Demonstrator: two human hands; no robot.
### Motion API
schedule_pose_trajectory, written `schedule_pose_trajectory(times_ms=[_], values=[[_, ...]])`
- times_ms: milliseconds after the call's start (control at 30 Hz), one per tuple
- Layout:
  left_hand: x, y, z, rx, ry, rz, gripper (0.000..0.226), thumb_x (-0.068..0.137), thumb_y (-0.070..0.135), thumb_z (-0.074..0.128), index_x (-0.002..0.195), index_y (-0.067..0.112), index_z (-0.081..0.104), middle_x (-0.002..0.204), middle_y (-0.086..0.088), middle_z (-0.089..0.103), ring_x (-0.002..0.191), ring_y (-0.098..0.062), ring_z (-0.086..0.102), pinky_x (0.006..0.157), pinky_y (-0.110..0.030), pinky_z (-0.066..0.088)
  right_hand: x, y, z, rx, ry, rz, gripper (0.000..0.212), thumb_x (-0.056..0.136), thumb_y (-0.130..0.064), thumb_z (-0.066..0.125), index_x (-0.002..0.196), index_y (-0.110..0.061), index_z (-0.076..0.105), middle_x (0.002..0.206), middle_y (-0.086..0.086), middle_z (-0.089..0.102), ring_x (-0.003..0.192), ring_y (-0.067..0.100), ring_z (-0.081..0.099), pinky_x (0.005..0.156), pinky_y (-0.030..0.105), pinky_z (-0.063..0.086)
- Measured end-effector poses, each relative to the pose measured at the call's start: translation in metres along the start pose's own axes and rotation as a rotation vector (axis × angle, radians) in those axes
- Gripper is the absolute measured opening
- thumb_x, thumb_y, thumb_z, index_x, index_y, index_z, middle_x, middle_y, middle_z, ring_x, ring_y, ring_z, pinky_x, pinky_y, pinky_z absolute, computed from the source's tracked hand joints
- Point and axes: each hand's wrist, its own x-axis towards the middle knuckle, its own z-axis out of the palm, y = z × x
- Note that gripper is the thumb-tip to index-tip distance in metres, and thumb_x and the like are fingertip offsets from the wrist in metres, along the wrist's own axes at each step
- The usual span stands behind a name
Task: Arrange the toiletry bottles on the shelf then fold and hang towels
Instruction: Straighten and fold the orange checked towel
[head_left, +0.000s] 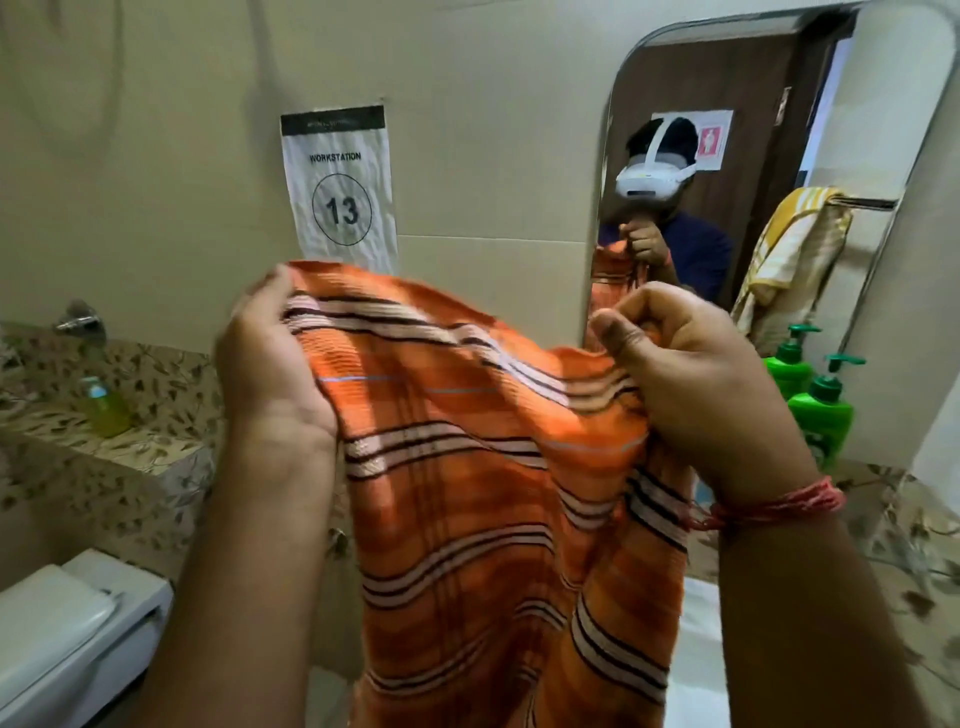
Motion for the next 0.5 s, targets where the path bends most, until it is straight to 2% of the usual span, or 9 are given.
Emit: schedule_pose_trajectory(times_ms=[67,100,133,200,300,367,433,467,500], values=[[0.008,0.006,-0.003,0.052,0.228,0.112,0.015,0.093,0.022,0.067,0.103,0.010,0.067,0.099,-0.006,0.076,0.089,-0.023,0.074,0.085,-0.047,0.061,0.002,0.005,-0.009,-0.014,0.023,0.008,0.022,0.095,-0.038,0.061,0.087,-0.017,0.064,0.080,0.003,0.066,0.075,0.017,0.064,0.070,0.045,0.055],[0.006,0.006,-0.002,0.123,0.221,0.195,0.009,0.092,0.021,0.068,0.098,0.014,0.065,0.084,0.003,0.074,0.076,-0.015,0.073,0.073,-0.038,0.064,0.002,0.004,-0.010,-0.002,0.016,0.011,0.022,0.096,-0.037,0.060,0.090,-0.017,0.064,0.085,0.004,0.067,0.081,0.021,0.065,0.076,0.050,0.056],[-0.002,0.005,0.003,0.205,0.106,0.261,0.009,0.091,0.021,0.068,0.097,0.017,0.063,0.075,0.010,0.071,0.068,-0.009,0.070,0.061,-0.030,0.060,0.002,0.002,-0.008,0.010,-0.001,0.008,0.021,0.095,-0.037,0.060,0.092,-0.017,0.064,0.088,0.002,0.066,0.084,0.019,0.065,0.079,0.052,0.055],[-0.023,-0.006,0.015,0.357,-0.362,0.309,0.022,0.090,0.030,0.071,0.109,0.021,0.064,0.077,0.010,0.070,0.068,-0.007,0.069,0.056,-0.024,0.055,0.002,-0.006,0.004,-0.025,-0.062,-0.031,0.018,0.095,-0.037,0.059,0.095,-0.020,0.064,0.086,-0.005,0.064,0.081,0.003,0.062,0.080,0.045,0.054],[-0.045,-0.024,0.030,0.673,-0.991,0.251,0.059,0.082,0.051,0.076,0.135,0.033,0.058,0.109,0.005,0.071,0.101,-0.013,0.071,0.081,-0.027,0.057,0.002,-0.020,0.024,-0.005,-0.172,-0.112,0.011,0.099,-0.025,0.058,0.101,-0.016,0.062,0.089,-0.001,0.068,0.084,0.010,0.065,0.080,0.046,0.053],[-0.048,-0.030,0.033,0.752,-1.218,0.145,0.052,0.088,0.040,0.074,0.135,0.025,0.059,0.120,-0.002,0.071,0.114,-0.019,0.068,0.095,-0.035,0.055,0.003,-0.023,0.029,0.078,-0.164,-0.098,0.010,0.101,-0.022,0.056,0.102,-0.012,0.059,0.088,0.007,0.069,0.082,0.025,0.068,0.075,0.055,0.054],[-0.043,-0.028,0.031,0.778,-1.174,0.131,0.025,0.091,0.032,0.071,0.113,0.021,0.070,0.105,-0.001,0.075,0.099,-0.016,0.071,0.086,-0.032,0.056,0.003,-0.020,0.027,0.101,-0.120,-0.085,0.014,0.100,-0.029,0.056,0.100,-0.015,0.056,0.082,0.010,0.069,0.077,0.031,0.067,0.068,0.056,0.053],[-0.040,-0.028,0.030,0.796,-1.109,0.163,0.018,0.090,0.033,0.071,0.099,0.018,0.072,0.090,0.001,0.074,0.085,-0.013,0.069,0.075,-0.030,0.054,0.002,-0.018,0.025,0.085,-0.112,-0.090,0.015,0.099,-0.031,0.057,0.100,-0.016,0.055,0.081,0.010,0.069,0.075,0.030,0.066,0.067,0.055,0.053],[-0.038,-0.028,0.029,0.843,-1.034,0.237,0.023,0.089,0.037,0.071,0.089,0.014,0.070,0.077,-0.001,0.068,0.074,-0.011,0.063,0.066,-0.029,0.050,0.002,-0.015,0.022,0.050,-0.125,-0.090,0.016,0.097,-0.033,0.060,0.099,-0.018,0.055,0.081,0.011,0.068,0.073,0.028,0.065,0.067,0.054,0.053]])
